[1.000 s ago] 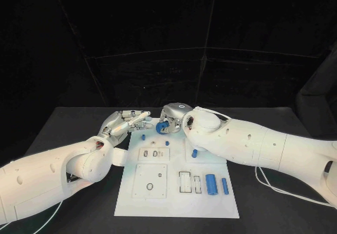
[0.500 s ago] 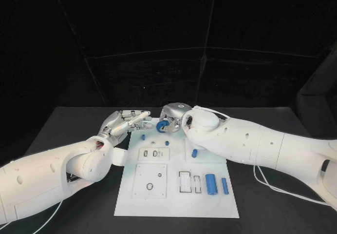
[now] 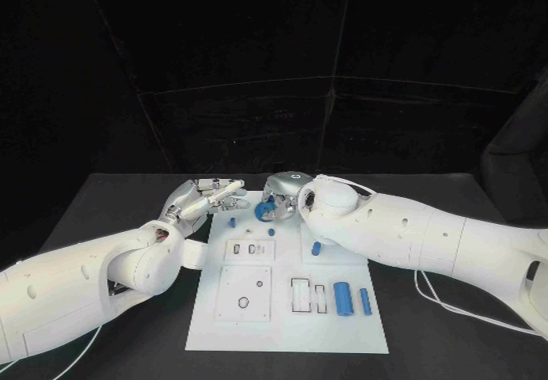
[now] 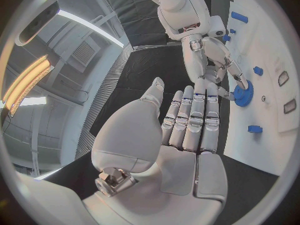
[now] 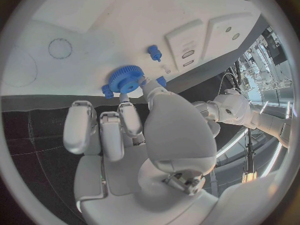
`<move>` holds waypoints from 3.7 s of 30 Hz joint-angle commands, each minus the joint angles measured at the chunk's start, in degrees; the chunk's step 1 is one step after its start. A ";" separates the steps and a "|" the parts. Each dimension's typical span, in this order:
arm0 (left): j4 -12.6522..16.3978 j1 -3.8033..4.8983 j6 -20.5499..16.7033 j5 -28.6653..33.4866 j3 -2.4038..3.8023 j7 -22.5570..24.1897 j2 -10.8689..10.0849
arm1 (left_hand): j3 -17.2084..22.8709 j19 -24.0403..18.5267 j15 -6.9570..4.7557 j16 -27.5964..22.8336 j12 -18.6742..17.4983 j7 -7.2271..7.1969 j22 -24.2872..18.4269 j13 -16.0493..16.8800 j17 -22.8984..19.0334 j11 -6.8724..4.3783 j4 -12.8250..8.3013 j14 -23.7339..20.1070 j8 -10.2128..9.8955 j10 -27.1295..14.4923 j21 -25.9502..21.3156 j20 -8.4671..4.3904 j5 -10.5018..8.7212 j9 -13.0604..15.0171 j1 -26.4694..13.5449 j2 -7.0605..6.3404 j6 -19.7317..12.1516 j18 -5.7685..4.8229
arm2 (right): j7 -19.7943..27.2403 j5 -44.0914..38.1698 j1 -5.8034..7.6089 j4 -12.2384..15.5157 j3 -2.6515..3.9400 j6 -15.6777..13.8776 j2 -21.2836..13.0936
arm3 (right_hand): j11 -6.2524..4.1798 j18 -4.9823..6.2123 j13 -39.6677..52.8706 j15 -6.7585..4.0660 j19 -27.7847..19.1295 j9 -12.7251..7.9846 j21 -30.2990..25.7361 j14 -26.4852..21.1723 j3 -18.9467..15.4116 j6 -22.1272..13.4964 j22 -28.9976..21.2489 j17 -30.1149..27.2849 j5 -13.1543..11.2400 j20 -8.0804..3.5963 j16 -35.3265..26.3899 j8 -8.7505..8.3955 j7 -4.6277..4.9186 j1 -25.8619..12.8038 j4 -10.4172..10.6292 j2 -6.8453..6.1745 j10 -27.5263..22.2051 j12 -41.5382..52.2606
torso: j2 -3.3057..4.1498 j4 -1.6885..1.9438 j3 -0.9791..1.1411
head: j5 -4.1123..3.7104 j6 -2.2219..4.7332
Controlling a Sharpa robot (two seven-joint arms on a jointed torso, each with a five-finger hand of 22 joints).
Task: Assemble the parts on the task board
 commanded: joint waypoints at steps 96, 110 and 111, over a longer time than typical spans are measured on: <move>-2.23 0.11 1.15 -0.28 0.05 0.00 0.44 | 0.25 0.74 0.13 -0.87 -1.07 0.22 -0.44 -0.10 0.17 0.09 -1.48 0.52 -0.75 0.38 -0.73 0.13 -0.02 -0.04 0.84 1.32 0.46 0.88 | 0.22 10.90 -0.55 1.54 -0.02 4.75 -1.30 | -1.08 -1.23 4.14 -0.71 0.66 -0.64 0.60 4.72 -7.84 -12.01 1.58 8.47 2.59 -0.78 0.43 -0.98 -1.28 1.72 0.60 5.84 2.10 3.66 | -0.58 -1.00 0.54 | 0.82 0.08; -2.14 0.11 1.07 -0.28 0.05 -0.01 0.26 | 0.31 0.76 0.14 -0.96 -1.16 0.22 -0.48 -0.11 0.18 0.10 -1.67 0.53 -0.82 0.39 -0.78 0.13 -0.03 -0.04 0.96 1.36 0.46 0.88 | 3.44 11.21 -0.63 2.58 -0.02 -4.10 -2.67 | -0.28 -1.27 4.54 -0.17 0.68 -0.44 0.61 4.75 -7.68 -9.98 1.59 8.60 3.68 -0.51 0.47 -0.68 -0.71 2.23 -0.01 5.89 2.25 4.08 | -0.62 -1.08 0.56 | 0.90 0.14; -2.14 0.11 1.07 -0.28 0.05 -0.01 0.23 | 0.31 0.76 0.14 -0.96 -1.16 0.22 -0.48 -0.11 0.18 0.10 -1.67 0.53 -0.82 0.39 -0.78 0.13 -0.03 -0.04 0.96 1.36 0.46 0.88 | 5.79 12.20 -0.65 2.97 -0.03 -6.77 -3.21 | -0.20 -1.27 4.58 -0.10 0.69 -0.32 0.62 4.75 -7.49 -8.71 1.60 8.61 3.72 -0.43 0.48 -0.48 -0.63 2.63 -0.35 5.95 2.26 4.11 | -0.65 -1.14 0.58 | 0.98 0.20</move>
